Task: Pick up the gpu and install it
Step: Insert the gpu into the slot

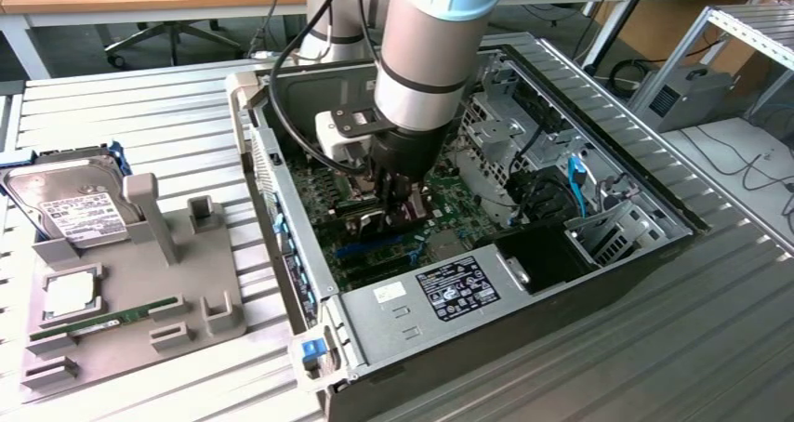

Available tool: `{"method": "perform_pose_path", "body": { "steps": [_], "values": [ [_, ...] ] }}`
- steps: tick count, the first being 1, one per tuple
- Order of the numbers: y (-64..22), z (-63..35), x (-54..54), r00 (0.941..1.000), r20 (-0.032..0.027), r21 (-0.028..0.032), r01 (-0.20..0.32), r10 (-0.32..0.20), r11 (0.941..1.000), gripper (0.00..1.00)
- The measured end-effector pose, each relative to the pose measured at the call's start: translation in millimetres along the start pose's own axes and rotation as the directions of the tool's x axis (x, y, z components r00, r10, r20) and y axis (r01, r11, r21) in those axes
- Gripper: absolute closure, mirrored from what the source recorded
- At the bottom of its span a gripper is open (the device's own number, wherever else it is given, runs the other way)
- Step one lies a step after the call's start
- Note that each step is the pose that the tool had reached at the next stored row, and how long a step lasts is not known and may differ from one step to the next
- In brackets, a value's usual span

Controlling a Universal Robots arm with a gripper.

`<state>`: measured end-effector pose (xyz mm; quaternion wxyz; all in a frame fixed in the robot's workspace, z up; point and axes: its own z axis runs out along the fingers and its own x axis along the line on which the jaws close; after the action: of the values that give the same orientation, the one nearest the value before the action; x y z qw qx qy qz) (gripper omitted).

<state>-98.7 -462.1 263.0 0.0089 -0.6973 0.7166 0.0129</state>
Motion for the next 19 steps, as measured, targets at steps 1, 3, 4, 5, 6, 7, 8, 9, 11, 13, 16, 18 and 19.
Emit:
{"method": "perform_pose_path", "body": {
  "steps": [1,3,4,5,6,7,8,9,11,13,16,18,19],
  "values": [
    [0.0,0.4,0.0,1.0000,0.0000,0.0000,0.000,0.000,1.0000,0.73],
    [0.0,1.3,0.0,1.0000,0.0001,0.0000,0.000,0.000,1.0000,0.73],
    [0.0,1.8,0.1,1.0000,0.0000,0.0000,0.000,0.000,1.0000,0.73],
    [0.0,2.1,0.1,1.0000,-0.0001,0.0000,0.000,0.000,1.0000,0.73],
    [0.0,2.6,0.1,1.0000,-0.0001,0.0000,0.000,0.000,1.0000,0.73],
    [0.0,2.9,0.1,1.0000,-0.0002,-0.0001,0.000,0.000,1.0000,0.73],
    [0.0,3.5,0.1,1.0000,-0.0004,-0.0002,0.000,0.000,1.0000,0.73],
    [0.0,3.7,0.2,1.0000,-0.0004,-0.0002,0.000,0.000,1.0000,0.73],
    [0.0,3.9,0.1,1.0000,-0.0001,-0.0001,0.000,0.000,1.0000,0.73],
    [0.0,4.0,0.1,1.0000,0.0000,0.0000,0.000,0.000,1.0000,0.73],
    [0.4,4.0,0.1,1.0000,0.0000,0.0000,0.000,0.000,1.0000,0.73],
    [0.8,4.0,0.1,1.0000,-0.0002,0.0000,0.000,0.000,1.0000,0.73],
    [1.1,4.0,0.0,1.0000,-0.0002,0.0000,-0.001,0.001,1.0000,0.73]
  ]
}}
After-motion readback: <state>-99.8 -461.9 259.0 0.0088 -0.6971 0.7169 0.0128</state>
